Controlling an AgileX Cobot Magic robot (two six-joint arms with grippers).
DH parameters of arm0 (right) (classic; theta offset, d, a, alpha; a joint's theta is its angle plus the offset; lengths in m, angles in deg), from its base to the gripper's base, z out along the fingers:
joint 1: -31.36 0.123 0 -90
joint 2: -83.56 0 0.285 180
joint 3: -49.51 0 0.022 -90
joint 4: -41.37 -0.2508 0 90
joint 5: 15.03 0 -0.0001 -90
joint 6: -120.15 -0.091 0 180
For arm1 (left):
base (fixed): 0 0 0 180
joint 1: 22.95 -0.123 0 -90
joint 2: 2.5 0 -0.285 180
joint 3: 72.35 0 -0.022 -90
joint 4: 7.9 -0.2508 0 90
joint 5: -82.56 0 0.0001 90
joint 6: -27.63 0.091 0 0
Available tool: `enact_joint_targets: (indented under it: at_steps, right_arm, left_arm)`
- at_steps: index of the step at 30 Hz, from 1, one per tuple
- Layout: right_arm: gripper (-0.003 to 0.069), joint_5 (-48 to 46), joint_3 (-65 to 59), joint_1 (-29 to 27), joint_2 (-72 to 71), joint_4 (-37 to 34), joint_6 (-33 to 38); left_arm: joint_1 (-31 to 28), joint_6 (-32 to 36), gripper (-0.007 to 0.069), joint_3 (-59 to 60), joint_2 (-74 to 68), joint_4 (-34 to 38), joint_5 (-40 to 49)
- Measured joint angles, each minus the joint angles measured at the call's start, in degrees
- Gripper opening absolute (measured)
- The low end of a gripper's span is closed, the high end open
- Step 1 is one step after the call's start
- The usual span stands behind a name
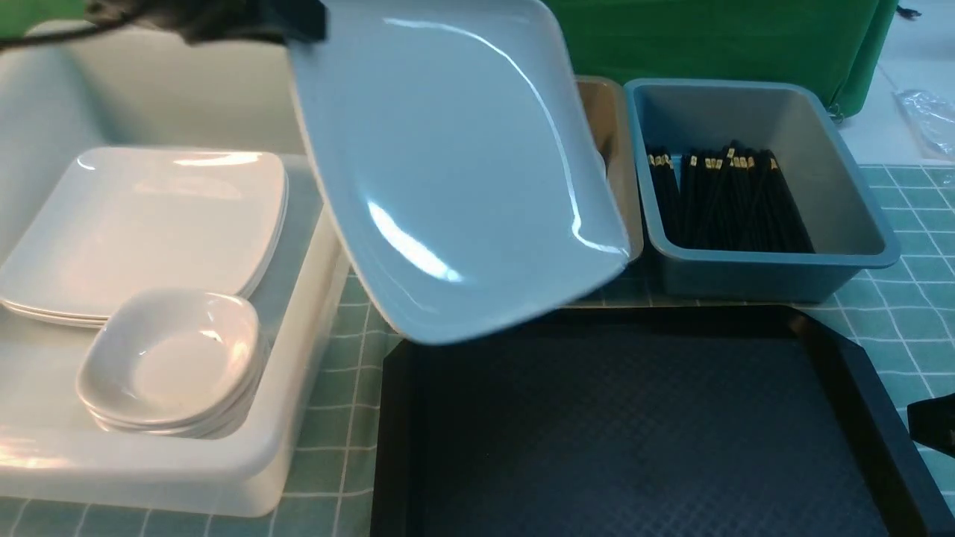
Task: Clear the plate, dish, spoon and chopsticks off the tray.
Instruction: Use the left arm to put the plate into the large storage box on the left
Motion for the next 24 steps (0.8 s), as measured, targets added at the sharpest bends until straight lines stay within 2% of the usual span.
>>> enact_joint_targets:
  at_steps: [3, 8, 9, 12, 16, 24]
  right_arm:
    - [0.0481, -0.06, 0.00, 0.00, 0.00, 0.00, 0.00]
    - [0.0481, -0.11, 0.00, 0.00, 0.00, 0.00, 0.00]
    - [0.0481, -0.11, 0.00, 0.00, 0.00, 0.00, 0.00]
    - [0.0481, -0.11, 0.00, 0.00, 0.00, 0.00, 0.00]
    - [0.0481, -0.11, 0.00, 0.00, 0.00, 0.00, 0.00]
    - [0.0480, -0.11, 0.00, 0.00, 0.00, 0.00, 0.00]
  left_arm:
    - [-5.88, 0.29, 0.0029, -0.44, 0.62, 1.29, 1.08]
    - [-21.18, 4.17, 0.0029, -0.56, 2.22, 7.05, 3.18]
    - [-21.18, 4.43, 0.0029, -0.56, 2.22, 7.05, 3.22]
    - [-31.21, 6.64, 0.0029, -0.56, 2.50, 12.19, 3.69]
    - [-40.32, 7.95, 0.0029, 0.55, 2.60, 12.82, 2.92]
    - [-42.44, 8.80, 0.0029, 11.31, 1.29, 13.00, -7.08]
